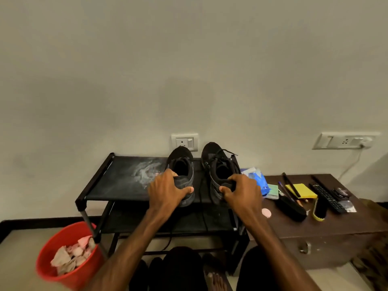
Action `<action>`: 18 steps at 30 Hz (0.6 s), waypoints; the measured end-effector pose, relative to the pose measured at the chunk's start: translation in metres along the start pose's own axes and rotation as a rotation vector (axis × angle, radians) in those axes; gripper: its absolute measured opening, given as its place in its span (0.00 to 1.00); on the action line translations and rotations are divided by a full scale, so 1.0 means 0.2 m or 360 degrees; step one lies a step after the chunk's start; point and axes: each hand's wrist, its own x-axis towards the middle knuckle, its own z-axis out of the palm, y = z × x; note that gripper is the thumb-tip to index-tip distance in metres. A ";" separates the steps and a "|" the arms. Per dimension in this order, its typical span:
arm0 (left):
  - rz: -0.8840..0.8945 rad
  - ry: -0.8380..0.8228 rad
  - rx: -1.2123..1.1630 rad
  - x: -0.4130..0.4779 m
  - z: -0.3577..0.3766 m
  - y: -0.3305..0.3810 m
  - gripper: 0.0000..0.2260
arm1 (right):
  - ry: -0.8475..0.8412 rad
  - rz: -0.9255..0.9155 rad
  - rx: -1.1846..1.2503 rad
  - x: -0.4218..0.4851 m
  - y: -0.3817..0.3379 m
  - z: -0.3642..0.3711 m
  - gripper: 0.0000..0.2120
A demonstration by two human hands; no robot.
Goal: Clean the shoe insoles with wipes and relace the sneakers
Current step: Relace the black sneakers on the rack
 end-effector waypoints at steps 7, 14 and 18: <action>0.0014 -0.0040 0.0052 0.02 0.04 0.02 0.29 | -0.0031 -0.0026 -0.0047 0.08 -0.02 0.06 0.16; 0.0575 0.0369 -0.0046 -0.06 0.16 0.20 0.16 | 0.0007 -0.0097 0.0392 0.07 0.10 0.12 0.20; 0.0509 0.0223 -0.0333 -0.01 0.22 0.36 0.08 | 0.0076 0.0015 0.0653 0.16 0.13 0.07 0.17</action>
